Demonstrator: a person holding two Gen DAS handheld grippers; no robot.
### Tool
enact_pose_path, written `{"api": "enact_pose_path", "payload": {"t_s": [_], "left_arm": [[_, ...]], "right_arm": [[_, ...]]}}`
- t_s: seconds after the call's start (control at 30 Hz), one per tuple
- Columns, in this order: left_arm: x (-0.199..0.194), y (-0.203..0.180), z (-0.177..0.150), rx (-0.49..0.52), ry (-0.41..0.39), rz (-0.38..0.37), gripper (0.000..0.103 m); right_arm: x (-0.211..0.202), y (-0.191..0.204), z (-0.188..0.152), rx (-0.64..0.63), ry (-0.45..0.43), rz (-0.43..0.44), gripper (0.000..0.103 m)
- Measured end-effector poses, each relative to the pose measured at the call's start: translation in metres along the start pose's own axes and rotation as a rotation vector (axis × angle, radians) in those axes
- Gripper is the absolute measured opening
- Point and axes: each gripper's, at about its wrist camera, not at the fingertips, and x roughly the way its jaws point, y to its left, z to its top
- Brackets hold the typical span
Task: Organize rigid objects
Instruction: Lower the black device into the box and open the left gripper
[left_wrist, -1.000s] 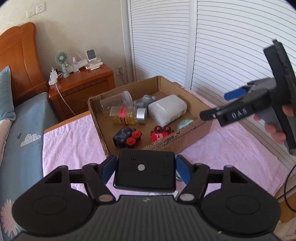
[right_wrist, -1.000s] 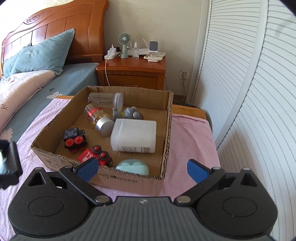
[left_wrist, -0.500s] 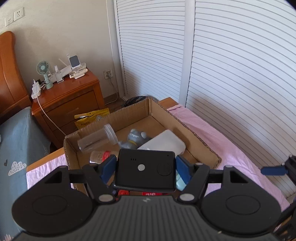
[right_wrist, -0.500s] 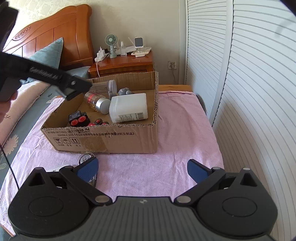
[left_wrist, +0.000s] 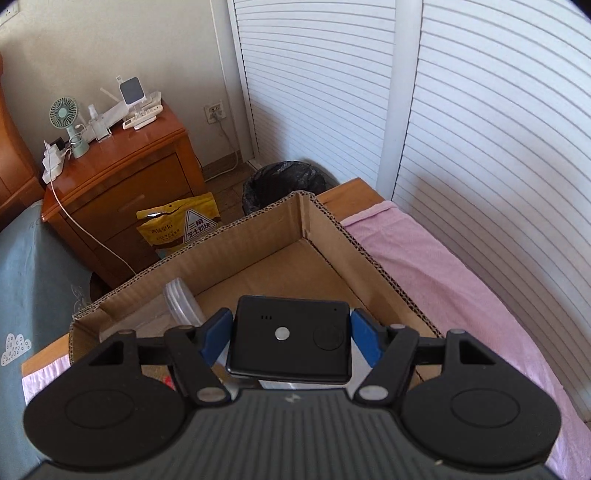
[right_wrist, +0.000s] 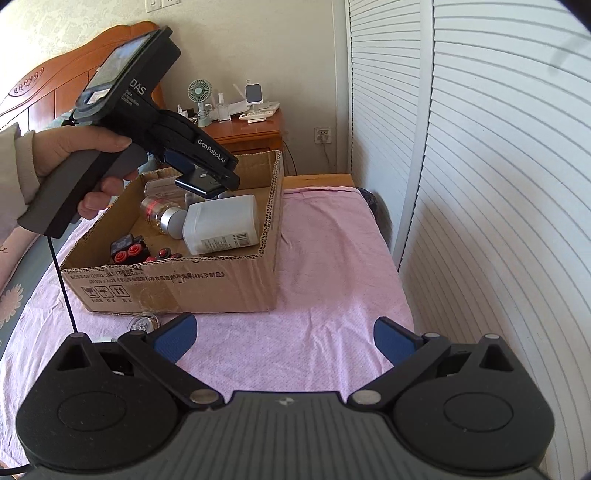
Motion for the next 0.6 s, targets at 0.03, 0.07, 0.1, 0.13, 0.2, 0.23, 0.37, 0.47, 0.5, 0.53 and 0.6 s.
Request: {"api": "enact_pose_path", "payload": {"t_s": [0.03,0.07,0.1,0.13,0.2,0.23,0.37,0.47,0.5,0.53,0.6], "left_arm": [[0.003,-0.001,0.002,-0.002,-0.008,0.000,0.069],[0.005,-0.002,0.004,0.000,-0.017,0.002,0.070],[0.007,-0.004,0.005,0.002,-0.023,0.006,0.071],[0.009,-0.005,0.007,0.000,-0.031,0.009,0.073],[0.009,-0.005,0.009,-0.013,-0.036,0.020,0.084],[0.008,-0.005,0.010,-0.023,-0.041,0.025,0.084],[-0.002,0.001,0.011,-0.042,-0.038,0.011,0.084],[-0.016,0.006,0.006,-0.051,-0.043,0.019,0.085],[-0.021,0.008,0.004,-0.056,-0.044,0.019,0.085],[-0.028,0.010,0.002,-0.062,-0.044,0.018,0.086],[-0.041,0.014,-0.003,-0.076,-0.046,0.020,0.095]], "right_arm": [[0.001,-0.002,0.000,0.008,0.002,-0.001,0.103],[0.001,-0.004,0.000,0.015,0.003,-0.002,0.103],[0.002,-0.006,-0.001,0.021,0.003,-0.002,0.103],[0.002,-0.007,-0.001,0.025,0.004,-0.003,0.103],[0.002,-0.008,-0.002,0.028,0.005,-0.003,0.103],[0.002,-0.008,-0.002,0.029,0.004,-0.003,0.103],[0.000,-0.007,-0.003,0.023,-0.002,0.002,0.103],[-0.003,-0.004,-0.003,0.016,-0.005,0.002,0.103],[-0.005,-0.003,-0.003,0.014,-0.006,0.000,0.103],[-0.007,-0.002,-0.003,0.013,-0.007,-0.001,0.103],[-0.011,0.000,-0.003,0.012,-0.012,0.001,0.103]]}}
